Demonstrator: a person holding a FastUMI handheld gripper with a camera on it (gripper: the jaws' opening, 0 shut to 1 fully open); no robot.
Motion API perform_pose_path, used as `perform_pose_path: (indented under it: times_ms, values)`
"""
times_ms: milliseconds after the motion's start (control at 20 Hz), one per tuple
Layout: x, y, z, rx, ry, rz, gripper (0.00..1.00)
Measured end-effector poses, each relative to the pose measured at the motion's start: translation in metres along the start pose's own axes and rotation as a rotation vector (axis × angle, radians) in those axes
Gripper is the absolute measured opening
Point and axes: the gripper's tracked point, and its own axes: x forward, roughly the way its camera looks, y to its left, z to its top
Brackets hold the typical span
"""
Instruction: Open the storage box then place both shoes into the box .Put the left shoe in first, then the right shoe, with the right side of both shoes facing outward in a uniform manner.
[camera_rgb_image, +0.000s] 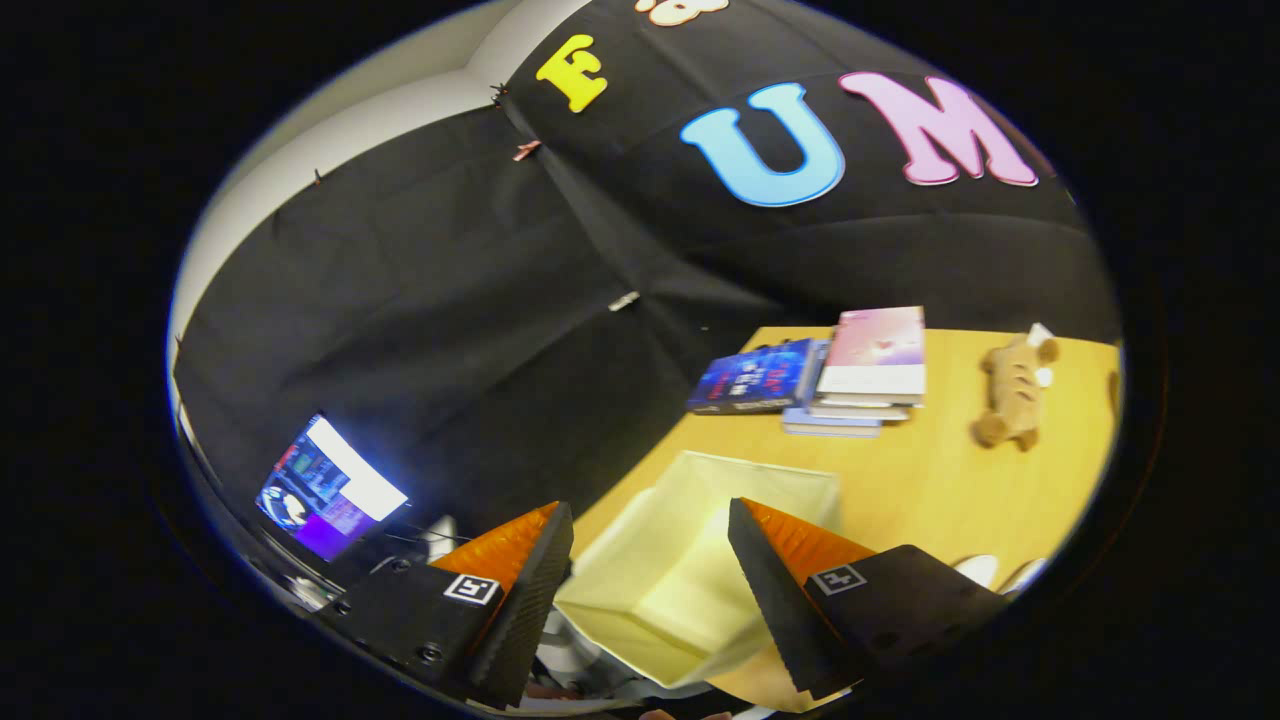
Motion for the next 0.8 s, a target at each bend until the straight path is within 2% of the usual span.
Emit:
perform_pose_path:
  times_ms: [300,550,800]
  values:
    - [-0.074,-0.106,-0.065,0.036,0.081,-0.286,0.97]
    - [-0.115,-0.186,-0.141,0.004,0.238,-0.511,0.96]
    - [-0.122,-0.23,-0.205,-0.047,0.401,-0.592,0.89]
